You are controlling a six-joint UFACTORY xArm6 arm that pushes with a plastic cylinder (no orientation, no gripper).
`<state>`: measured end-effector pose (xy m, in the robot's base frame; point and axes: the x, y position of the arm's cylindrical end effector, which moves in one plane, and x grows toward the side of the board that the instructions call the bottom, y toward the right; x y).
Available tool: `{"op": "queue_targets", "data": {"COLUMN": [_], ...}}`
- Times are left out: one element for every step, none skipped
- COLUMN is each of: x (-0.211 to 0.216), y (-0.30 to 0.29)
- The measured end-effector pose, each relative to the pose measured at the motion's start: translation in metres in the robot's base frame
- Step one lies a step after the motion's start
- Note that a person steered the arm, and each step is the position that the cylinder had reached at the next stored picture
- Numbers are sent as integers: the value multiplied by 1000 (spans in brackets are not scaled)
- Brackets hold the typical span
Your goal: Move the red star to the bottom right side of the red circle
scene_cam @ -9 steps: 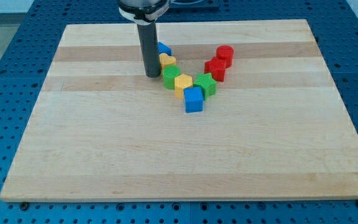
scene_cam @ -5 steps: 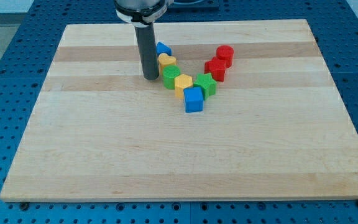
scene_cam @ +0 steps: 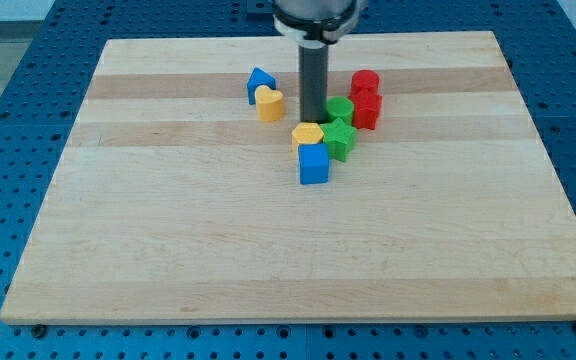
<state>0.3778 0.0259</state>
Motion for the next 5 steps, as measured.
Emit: {"op": "queue_targets", "data": {"x": [0,-5,-20,-32,-31], "y": [8,6,5,10,38]}}
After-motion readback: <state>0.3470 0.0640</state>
